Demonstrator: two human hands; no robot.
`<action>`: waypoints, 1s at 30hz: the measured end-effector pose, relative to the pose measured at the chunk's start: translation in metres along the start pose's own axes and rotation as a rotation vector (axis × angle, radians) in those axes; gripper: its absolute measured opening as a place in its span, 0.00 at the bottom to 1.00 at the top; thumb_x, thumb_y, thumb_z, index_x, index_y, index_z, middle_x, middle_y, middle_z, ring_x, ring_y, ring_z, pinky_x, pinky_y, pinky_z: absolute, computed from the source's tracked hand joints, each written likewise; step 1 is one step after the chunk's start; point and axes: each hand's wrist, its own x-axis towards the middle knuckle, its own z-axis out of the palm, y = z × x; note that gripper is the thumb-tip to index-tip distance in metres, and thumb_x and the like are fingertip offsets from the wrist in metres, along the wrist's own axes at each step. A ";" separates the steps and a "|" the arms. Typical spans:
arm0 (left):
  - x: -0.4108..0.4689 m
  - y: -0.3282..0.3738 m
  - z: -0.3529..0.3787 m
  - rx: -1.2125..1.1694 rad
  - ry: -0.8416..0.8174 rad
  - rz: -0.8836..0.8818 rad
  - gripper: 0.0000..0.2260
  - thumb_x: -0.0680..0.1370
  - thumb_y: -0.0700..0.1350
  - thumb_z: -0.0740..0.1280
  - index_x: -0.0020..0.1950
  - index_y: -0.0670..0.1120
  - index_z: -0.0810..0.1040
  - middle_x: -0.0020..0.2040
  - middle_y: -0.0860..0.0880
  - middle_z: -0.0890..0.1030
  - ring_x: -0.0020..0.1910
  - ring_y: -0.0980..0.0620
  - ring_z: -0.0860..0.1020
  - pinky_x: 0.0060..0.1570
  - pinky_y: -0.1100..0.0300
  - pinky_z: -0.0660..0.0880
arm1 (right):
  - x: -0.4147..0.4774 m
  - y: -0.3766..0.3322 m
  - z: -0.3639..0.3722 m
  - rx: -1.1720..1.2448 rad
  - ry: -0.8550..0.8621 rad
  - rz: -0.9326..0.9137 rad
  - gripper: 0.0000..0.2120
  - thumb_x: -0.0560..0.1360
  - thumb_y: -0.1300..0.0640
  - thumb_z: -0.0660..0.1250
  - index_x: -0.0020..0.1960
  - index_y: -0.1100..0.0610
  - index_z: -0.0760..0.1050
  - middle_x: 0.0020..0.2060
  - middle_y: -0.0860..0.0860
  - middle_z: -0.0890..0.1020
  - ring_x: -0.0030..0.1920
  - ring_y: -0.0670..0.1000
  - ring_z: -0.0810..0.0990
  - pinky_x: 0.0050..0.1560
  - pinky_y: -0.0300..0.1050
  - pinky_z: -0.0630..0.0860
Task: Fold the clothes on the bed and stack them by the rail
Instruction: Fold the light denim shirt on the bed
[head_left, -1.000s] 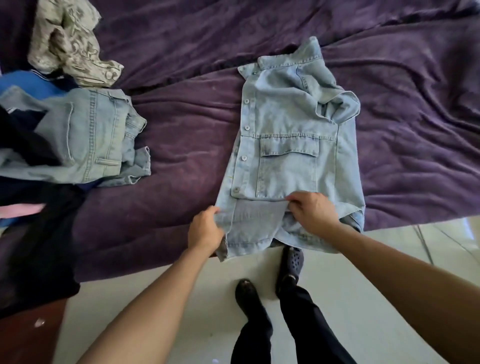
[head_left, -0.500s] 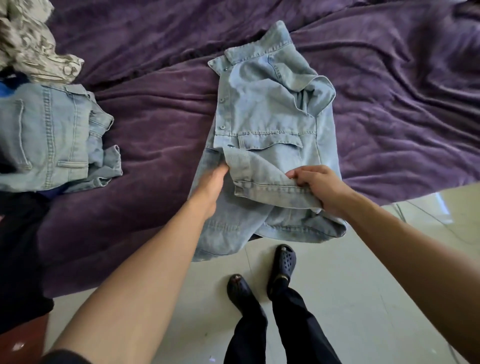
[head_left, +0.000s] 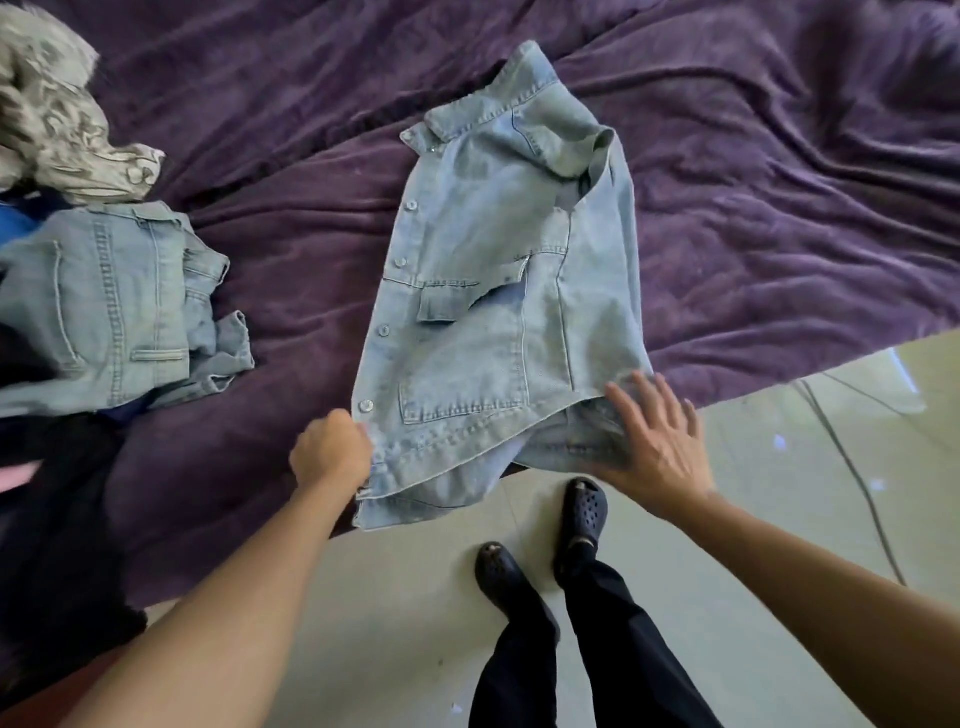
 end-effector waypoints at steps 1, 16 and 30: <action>-0.008 0.000 0.010 -0.026 -0.009 0.003 0.19 0.79 0.55 0.58 0.57 0.40 0.76 0.56 0.37 0.78 0.55 0.36 0.76 0.50 0.48 0.72 | -0.004 0.008 0.008 0.045 0.030 0.164 0.47 0.64 0.32 0.70 0.75 0.49 0.57 0.74 0.55 0.61 0.74 0.59 0.58 0.68 0.60 0.60; -0.053 0.001 0.017 -0.061 0.113 0.213 0.13 0.73 0.34 0.61 0.54 0.43 0.62 0.52 0.36 0.77 0.49 0.33 0.77 0.40 0.48 0.70 | -0.080 0.068 -0.012 -0.069 0.091 0.232 0.23 0.69 0.65 0.66 0.62 0.52 0.73 0.50 0.55 0.74 0.42 0.61 0.79 0.33 0.49 0.72; -0.075 -0.035 0.074 0.487 0.083 0.516 0.32 0.77 0.43 0.63 0.77 0.52 0.51 0.74 0.45 0.60 0.69 0.42 0.63 0.58 0.50 0.72 | -0.012 -0.006 0.043 -0.280 -0.146 -0.101 0.58 0.63 0.35 0.73 0.76 0.45 0.35 0.77 0.56 0.39 0.76 0.63 0.42 0.70 0.63 0.57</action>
